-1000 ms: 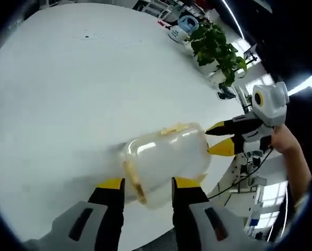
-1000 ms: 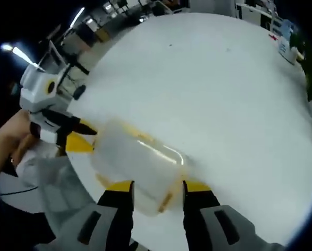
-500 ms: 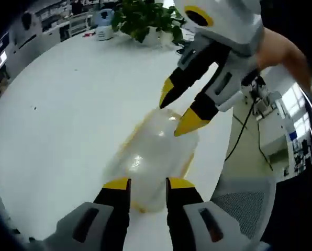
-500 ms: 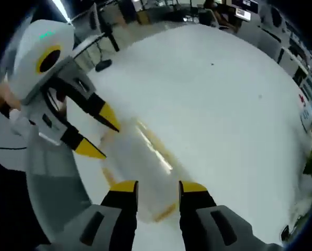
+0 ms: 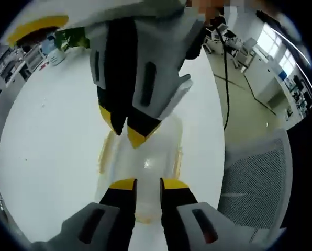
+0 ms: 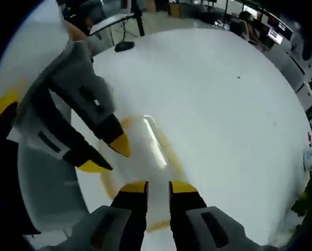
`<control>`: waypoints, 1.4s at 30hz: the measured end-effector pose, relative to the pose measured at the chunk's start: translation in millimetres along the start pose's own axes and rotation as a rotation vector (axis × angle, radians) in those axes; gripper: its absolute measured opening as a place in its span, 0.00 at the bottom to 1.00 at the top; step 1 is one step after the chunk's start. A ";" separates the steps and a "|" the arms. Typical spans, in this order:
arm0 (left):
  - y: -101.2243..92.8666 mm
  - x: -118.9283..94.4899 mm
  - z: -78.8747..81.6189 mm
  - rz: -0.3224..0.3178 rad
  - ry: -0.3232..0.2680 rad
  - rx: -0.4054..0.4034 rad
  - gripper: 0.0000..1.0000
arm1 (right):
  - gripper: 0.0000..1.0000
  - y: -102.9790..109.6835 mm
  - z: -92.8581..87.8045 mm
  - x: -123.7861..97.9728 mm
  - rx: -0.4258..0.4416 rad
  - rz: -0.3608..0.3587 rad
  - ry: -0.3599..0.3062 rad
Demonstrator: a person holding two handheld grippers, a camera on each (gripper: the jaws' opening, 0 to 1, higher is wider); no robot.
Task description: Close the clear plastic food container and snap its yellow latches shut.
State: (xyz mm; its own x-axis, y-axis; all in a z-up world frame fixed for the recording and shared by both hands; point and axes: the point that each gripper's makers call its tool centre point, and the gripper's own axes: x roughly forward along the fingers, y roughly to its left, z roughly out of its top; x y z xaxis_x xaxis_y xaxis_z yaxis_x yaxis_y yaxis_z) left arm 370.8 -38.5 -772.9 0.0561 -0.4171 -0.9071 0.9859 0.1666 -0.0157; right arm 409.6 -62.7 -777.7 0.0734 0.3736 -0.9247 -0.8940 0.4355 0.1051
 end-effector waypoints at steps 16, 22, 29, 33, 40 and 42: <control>-9.5 11.9 2.1 -0.018 0.009 0.085 0.08 | 0.08 -9.5 6.6 10.6 0.007 0.008 -0.030; -10.8 11.7 1.7 -0.015 0.011 0.097 0.07 | 0.05 -12.8 7.1 11.0 0.005 0.014 -0.028; -9.4 11.8 1.9 -0.010 0.018 0.093 0.05 | 0.05 -16.5 11.7 10.5 -0.009 0.010 -0.014; -9.9 11.5 1.8 -0.001 0.016 0.084 0.04 | 0.07 -22.1 12.4 10.8 -0.033 -0.016 -0.008; -15.4 10.3 -0.5 -0.002 0.020 0.096 0.09 | 0.09 -21.9 13.1 12.2 -0.041 -0.012 0.002; -12.8 9.5 -0.1 0.025 0.022 0.128 0.11 | 0.09 -22.2 13.2 12.4 -0.041 -0.008 0.003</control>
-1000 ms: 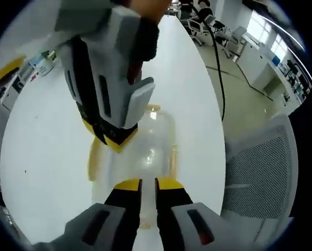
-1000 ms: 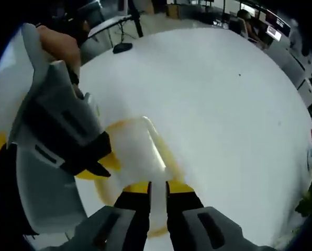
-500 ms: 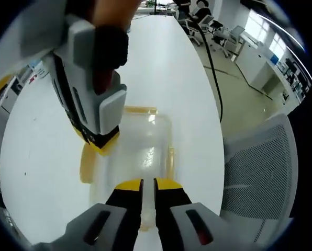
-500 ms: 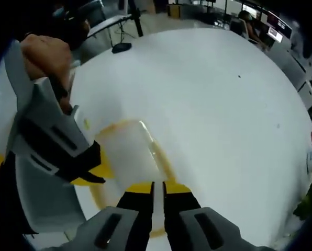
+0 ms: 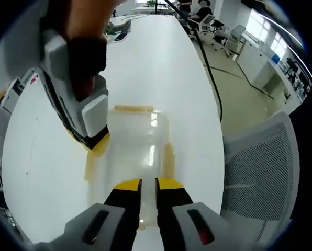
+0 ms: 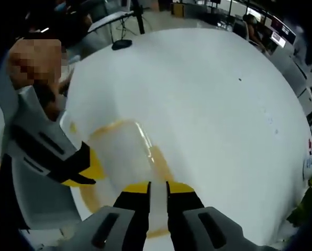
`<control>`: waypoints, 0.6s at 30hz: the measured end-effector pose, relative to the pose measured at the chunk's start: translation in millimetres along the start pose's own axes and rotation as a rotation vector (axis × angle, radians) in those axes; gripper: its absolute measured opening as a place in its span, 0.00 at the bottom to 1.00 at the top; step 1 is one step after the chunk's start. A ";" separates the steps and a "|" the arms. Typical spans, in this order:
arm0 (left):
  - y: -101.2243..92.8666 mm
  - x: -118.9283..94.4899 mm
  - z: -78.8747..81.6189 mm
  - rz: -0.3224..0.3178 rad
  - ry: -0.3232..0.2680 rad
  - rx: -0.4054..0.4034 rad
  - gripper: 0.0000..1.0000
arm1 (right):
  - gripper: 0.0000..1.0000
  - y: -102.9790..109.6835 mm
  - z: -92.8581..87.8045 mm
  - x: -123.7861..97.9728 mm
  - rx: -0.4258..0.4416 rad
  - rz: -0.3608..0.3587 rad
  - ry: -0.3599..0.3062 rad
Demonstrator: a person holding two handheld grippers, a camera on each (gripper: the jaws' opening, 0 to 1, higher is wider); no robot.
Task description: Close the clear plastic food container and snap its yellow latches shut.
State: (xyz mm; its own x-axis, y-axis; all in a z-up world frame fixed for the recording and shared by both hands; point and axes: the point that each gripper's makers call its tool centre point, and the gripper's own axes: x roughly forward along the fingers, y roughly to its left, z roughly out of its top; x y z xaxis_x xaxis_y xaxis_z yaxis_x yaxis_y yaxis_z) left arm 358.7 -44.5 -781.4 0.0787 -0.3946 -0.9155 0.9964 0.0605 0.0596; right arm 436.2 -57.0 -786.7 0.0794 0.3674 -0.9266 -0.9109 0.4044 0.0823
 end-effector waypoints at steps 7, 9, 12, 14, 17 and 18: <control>-3.1 -0.3 0.3 0.002 0.002 -0.010 0.14 | 0.09 2.2 0.4 0.7 -0.005 0.007 0.005; -5.3 -0.1 -0.9 -0.007 0.006 -0.021 0.17 | 0.10 3.9 0.4 0.1 -0.009 0.007 0.011; -6.7 -0.3 -3.1 0.000 0.009 -0.022 0.18 | 0.11 3.9 0.4 0.4 -0.018 0.007 0.022; -8.9 0.7 -4.3 0.001 0.010 -0.041 0.20 | 0.11 4.2 0.6 0.1 -0.024 0.004 0.027; -6.4 -0.6 -4.7 0.039 0.011 -0.053 0.25 | 0.12 5.0 0.5 0.1 -0.026 0.007 0.028; -6.5 -0.7 -4.3 0.043 0.008 -0.050 0.26 | 0.13 6.1 0.8 -0.4 -0.026 0.008 0.025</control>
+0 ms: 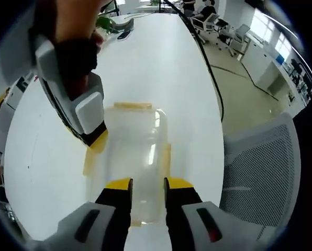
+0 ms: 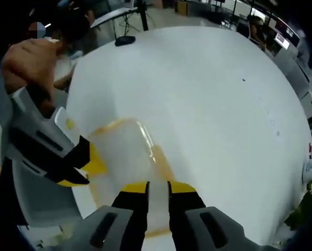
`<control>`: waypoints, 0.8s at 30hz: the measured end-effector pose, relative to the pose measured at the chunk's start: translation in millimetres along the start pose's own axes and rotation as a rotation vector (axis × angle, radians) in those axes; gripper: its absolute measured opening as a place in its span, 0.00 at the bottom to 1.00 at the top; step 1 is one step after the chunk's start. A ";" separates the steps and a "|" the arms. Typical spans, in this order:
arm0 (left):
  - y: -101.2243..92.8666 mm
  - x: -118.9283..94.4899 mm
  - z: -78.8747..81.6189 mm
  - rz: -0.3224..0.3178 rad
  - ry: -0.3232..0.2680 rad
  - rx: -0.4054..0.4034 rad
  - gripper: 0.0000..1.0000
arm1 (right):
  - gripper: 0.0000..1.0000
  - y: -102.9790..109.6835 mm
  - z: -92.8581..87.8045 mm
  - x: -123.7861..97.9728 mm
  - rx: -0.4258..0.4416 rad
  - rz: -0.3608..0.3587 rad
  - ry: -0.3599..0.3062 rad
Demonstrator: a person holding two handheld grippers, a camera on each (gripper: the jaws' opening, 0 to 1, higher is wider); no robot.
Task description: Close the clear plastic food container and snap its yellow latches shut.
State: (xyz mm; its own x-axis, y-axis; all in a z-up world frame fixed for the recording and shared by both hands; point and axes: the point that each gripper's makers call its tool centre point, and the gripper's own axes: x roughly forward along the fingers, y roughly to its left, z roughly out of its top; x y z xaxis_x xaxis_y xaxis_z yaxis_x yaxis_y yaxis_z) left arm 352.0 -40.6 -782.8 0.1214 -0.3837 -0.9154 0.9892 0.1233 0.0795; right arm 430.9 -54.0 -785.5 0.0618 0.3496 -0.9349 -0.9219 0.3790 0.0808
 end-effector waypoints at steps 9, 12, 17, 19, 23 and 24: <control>5.5 -1.6 2.2 0.055 -0.005 -0.008 0.33 | 0.23 -2.0 0.9 -1.8 0.008 0.001 -0.013; 5.4 -2.4 2.0 0.066 -0.008 -0.005 0.34 | 0.25 -5.9 -0.2 -3.4 0.003 -0.002 -0.010; 0.7 1.6 -1.1 0.082 0.037 0.063 0.44 | 0.25 -6.9 7.8 -4.2 -0.036 0.033 -0.032; 1.3 3.1 0.8 0.082 0.036 0.061 0.43 | 0.26 -7.5 12.1 -2.0 -0.052 0.041 -0.028; 3.3 3.3 11.9 0.084 0.011 0.044 0.44 | 0.31 -1.2 12.6 5.8 -0.095 0.088 0.004; 3.1 4.0 13.5 0.084 0.011 0.047 0.44 | 0.32 2.9 10.0 8.0 -0.108 0.112 0.024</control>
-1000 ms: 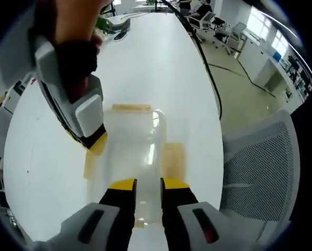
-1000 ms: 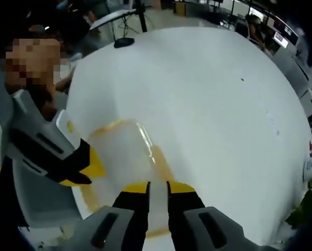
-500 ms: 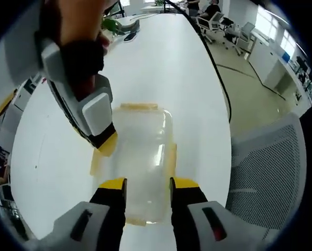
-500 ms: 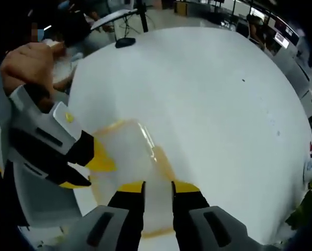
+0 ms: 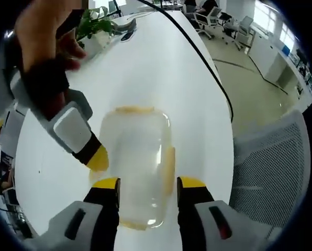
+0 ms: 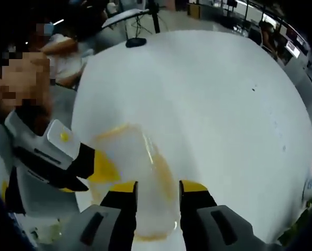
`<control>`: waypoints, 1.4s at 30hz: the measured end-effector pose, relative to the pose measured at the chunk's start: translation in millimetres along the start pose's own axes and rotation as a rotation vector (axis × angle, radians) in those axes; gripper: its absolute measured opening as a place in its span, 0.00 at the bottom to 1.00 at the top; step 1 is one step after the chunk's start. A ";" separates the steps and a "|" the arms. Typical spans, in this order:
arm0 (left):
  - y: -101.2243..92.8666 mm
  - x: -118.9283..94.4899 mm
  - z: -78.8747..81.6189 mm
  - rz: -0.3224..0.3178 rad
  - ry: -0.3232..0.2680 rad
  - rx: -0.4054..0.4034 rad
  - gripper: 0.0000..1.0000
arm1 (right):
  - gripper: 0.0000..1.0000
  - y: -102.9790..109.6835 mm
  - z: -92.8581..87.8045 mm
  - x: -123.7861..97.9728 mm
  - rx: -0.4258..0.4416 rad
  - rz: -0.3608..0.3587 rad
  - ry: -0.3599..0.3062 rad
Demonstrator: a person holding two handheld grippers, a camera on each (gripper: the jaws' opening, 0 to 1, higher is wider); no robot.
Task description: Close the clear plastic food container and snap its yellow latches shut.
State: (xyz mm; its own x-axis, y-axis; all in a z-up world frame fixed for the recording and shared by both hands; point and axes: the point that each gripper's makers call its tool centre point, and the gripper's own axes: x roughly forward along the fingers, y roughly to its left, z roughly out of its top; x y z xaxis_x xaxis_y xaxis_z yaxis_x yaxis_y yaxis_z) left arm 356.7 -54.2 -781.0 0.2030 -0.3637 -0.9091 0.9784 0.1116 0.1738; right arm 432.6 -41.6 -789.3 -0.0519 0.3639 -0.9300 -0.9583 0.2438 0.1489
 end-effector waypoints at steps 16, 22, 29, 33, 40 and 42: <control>-3.6 7.4 5.5 -0.016 0.020 -0.013 0.43 | 0.34 6.2 -1.1 6.0 -0.005 0.128 0.036; -2.8 9.3 5.0 -0.003 0.046 0.006 0.41 | 0.34 6.1 -0.8 7.2 -0.001 0.147 0.044; -3.4 12.1 1.0 0.077 0.108 0.139 0.42 | 0.34 7.1 -0.9 6.9 -0.003 0.145 0.053; -3.8 14.7 2.4 0.112 0.118 0.114 0.41 | 0.34 8.0 -1.0 7.0 -0.006 0.138 0.056; -2.2 14.5 1.0 0.126 0.131 0.142 0.41 | 0.33 7.5 -1.1 7.4 -0.019 0.134 0.061; -0.7 13.2 1.7 0.108 0.125 0.127 0.40 | 0.33 7.3 -1.0 7.8 -0.017 0.135 0.062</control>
State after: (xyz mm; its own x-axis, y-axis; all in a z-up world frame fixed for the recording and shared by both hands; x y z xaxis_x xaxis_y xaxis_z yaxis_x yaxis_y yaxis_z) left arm 358.7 -60.6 -792.4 0.3087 -0.2378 -0.9210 0.9497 0.0239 0.3122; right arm 425.0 -37.8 -795.8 -0.1973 0.3362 -0.9209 -0.9460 0.1813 0.2688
